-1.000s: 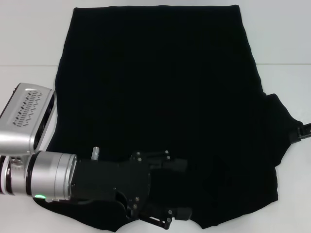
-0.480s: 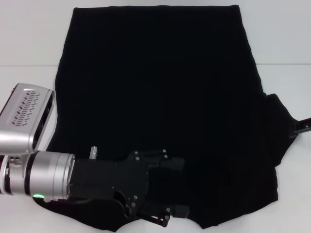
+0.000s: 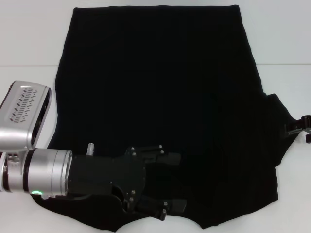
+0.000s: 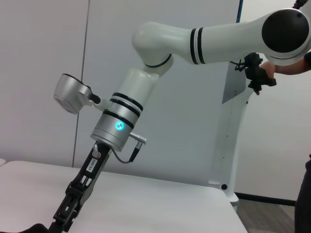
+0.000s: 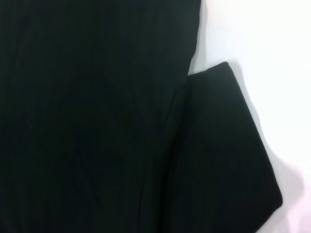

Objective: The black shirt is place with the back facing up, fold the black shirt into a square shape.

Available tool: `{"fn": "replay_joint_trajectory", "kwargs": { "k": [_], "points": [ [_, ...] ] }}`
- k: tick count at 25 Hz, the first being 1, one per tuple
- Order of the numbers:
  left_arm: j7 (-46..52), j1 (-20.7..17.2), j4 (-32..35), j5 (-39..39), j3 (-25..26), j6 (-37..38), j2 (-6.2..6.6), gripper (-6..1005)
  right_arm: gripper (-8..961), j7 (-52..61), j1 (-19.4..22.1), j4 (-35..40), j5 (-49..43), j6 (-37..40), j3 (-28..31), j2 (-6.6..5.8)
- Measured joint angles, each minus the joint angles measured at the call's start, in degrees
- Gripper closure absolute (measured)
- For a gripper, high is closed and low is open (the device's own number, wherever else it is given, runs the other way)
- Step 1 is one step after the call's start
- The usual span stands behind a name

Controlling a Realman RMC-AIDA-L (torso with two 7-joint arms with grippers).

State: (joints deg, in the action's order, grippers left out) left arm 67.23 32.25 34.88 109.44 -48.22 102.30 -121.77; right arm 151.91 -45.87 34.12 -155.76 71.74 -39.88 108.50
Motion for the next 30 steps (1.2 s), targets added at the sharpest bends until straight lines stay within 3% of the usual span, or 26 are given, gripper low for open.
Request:
{"fn": "replay_joint_trajectory", "kwargs": {
  "k": [7,12,23,28,30],
  "points": [
    [0.67,0.28,0.32,-0.11,0.04,-0.11,0.17,50,57,-0.06,-0.11,-0.75,0.06,-3.69,-0.48,1.09],
    [0.71,0.43,0.31,-0.12,0.09,-0.11,0.64,50,173,-0.16,-0.41,-1.47,0.07,-4.89,-0.73,1.41],
    [0.71,0.43,0.21,-0.11,0.95,-0.60,0.78,49,651,-0.86,-0.40,-1.30,-0.06,-4.56,-1.11,1.51],
    [1.13,0.51,0.18,-0.11,0.93,-0.62,0.83,49,858,-0.97,0.20,-0.45,-0.08,-2.77,-1.17,1.00],
    [1.44,0.56,0.25,-0.11,0.99,-0.62,0.83,49,879,-1.08,0.62,0.28,-0.08,-2.20,-1.17,0.83]
  ]
}}
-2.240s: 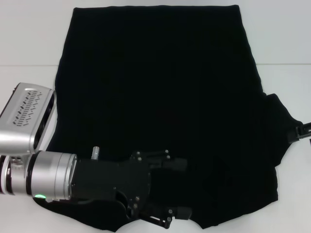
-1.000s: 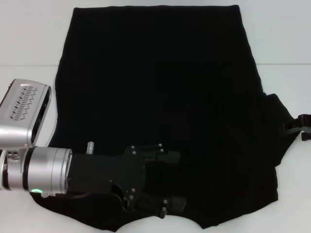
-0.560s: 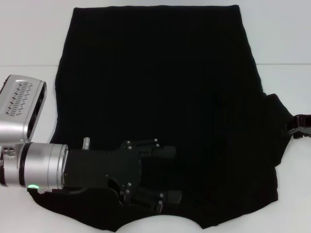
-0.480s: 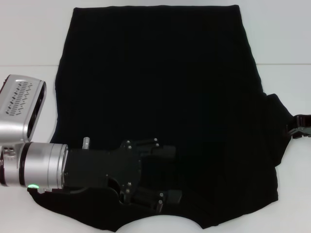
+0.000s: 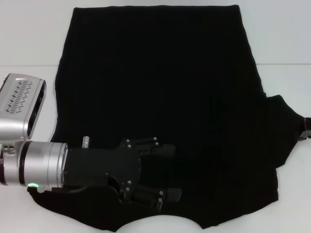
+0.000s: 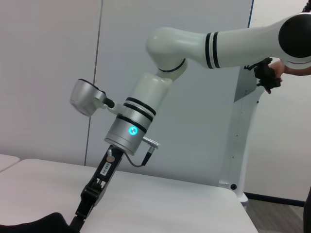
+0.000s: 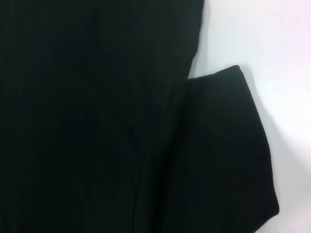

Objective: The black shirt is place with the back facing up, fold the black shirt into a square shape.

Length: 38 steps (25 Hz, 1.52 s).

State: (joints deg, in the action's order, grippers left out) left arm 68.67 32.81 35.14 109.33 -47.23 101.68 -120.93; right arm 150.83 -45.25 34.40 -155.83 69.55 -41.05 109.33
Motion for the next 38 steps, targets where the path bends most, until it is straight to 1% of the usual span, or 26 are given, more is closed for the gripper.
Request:
{"fn": "replay_joint_trajectory", "kwargs": {
  "k": [7,13,25,33,38],
  "points": [
    [0.66,0.01,0.00,-0.10,0.60,0.16,-0.07,50,954,-0.54,2.15,4.00,0.26,1.82,0.41,-0.23],
    [1.10,-0.01,0.09,-0.14,0.65,0.48,-0.30,50,937,-0.70,3.55,5.72,0.26,2.00,0.45,-0.23],
    [2.22,0.06,0.11,-0.28,0.65,0.53,-0.57,50,903,-2.06,4.82,6.44,0.20,1.16,0.79,-1.18],
    [3.04,0.15,-0.12,-0.36,0.65,0.53,-0.62,49,880,-2.18,3.94,6.47,0.12,-0.67,0.38,-1.23],
    [3.11,0.05,-0.25,-0.36,0.65,0.53,-0.62,49,866,-2.70,2.88,6.36,0.12,-1.40,0.30,-1.02]
  ]
}}
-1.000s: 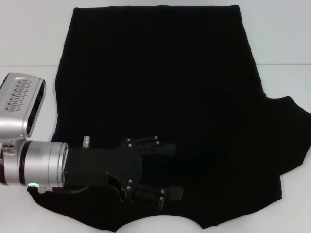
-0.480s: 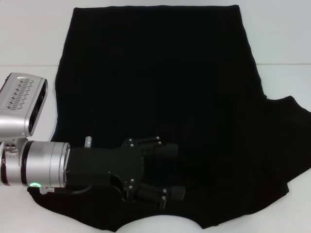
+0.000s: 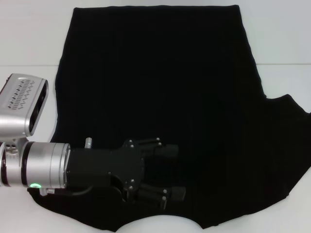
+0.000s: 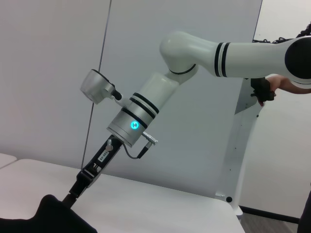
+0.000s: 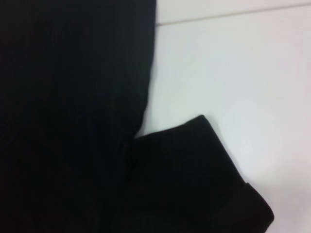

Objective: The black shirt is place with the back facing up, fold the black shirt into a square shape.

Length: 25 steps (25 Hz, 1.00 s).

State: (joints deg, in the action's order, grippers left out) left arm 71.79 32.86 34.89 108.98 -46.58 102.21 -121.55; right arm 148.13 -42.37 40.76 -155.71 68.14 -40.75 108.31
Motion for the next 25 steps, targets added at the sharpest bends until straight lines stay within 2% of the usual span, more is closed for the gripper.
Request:
{"fn": "replay_joint_trajectory", "kwargs": {
  "k": [6,9,14,21,25],
  "points": [
    [0.49,0.01,0.00,0.00,0.00,-0.20,-0.09,50,849,-0.14,-0.74,0.12,-0.03,0.43,-0.04,0.27],
    [0.64,0.07,0.01,0.00,0.00,-0.31,-0.09,50,841,-1.03,-1.62,0.13,0.17,1.44,-0.05,0.79],
    [0.64,0.09,0.06,0.01,0.00,-0.37,-0.05,50,827,-2.61,-6.05,0.09,0.32,3.73,-2.50,3.69],
    [0.63,-0.03,0.00,0.01,0.00,-0.50,0.37,49,807,-1.90,-15.64,-3.44,-0.01,3.11,-12.24,8.29],
    [0.60,-0.19,0.00,0.01,0.56,-0.54,0.45,49,796,-0.07,-18.44,-4.26,-0.15,3.19,-17.38,10.10]
  ]
}}
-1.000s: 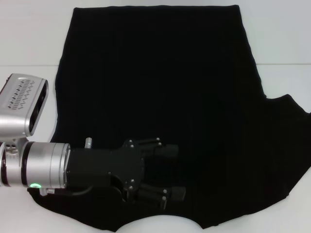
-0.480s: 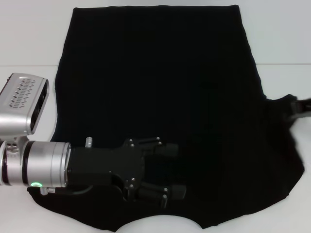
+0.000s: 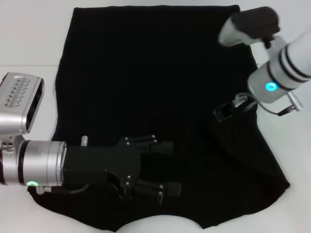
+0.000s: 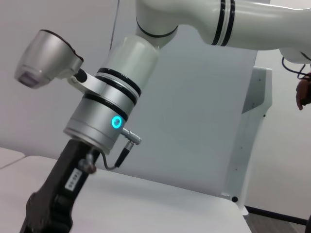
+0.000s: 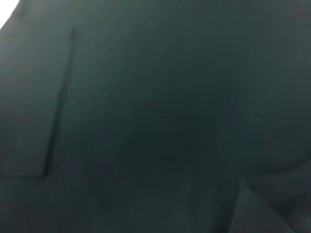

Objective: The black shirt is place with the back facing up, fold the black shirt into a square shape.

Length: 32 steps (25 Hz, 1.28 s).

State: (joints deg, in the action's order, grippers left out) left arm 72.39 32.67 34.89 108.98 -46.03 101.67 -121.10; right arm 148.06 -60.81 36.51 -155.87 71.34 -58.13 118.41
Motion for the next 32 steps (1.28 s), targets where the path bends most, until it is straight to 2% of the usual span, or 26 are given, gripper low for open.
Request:
{"fn": "replay_joint_trajectory", "kwargs": {
  "k": [3,8,12,15,19,25,32],
  "points": [
    [-0.05,-0.15,0.08,0.00,0.48,-0.06,0.08,49,787,2.90,-0.18,1.73,-0.44,-0.61,-3.09,0.85],
    [0.00,-0.42,-0.06,0.08,2.24,-0.09,0.43,49,773,3.33,1.90,5.52,-0.12,-1.32,-2.26,0.83],
    [0.75,-0.96,-0.08,0.10,4.08,0.01,0.72,48,615,0.73,5.35,8.04,3.48,-2.29,-1.24,0.85],
    [3.42,-1.41,0.13,0.34,6.04,0.38,1.13,49,494,-4.36,9.03,8.19,11.24,-3.31,-1.10,0.53],
    [7.14,-2.94,0.90,1.09,7.28,0.11,2.55,49,326,-15.25,14.07,8.08,24.63,-3.49,-0.26,0.42],
    [8.18,-6.12,6.13,8.37,13.58,-1.38,3.14,49,93,-32.10,18.66,5.80,39.35,-2.90,-0.20,1.39],
    [10.80,-8.15,9.19,20.91,25.02,-2.66,4.34,49,45,-43.66,17.42,-0.36,43.57,1.45,-1.58,1.76]
  ]
}}
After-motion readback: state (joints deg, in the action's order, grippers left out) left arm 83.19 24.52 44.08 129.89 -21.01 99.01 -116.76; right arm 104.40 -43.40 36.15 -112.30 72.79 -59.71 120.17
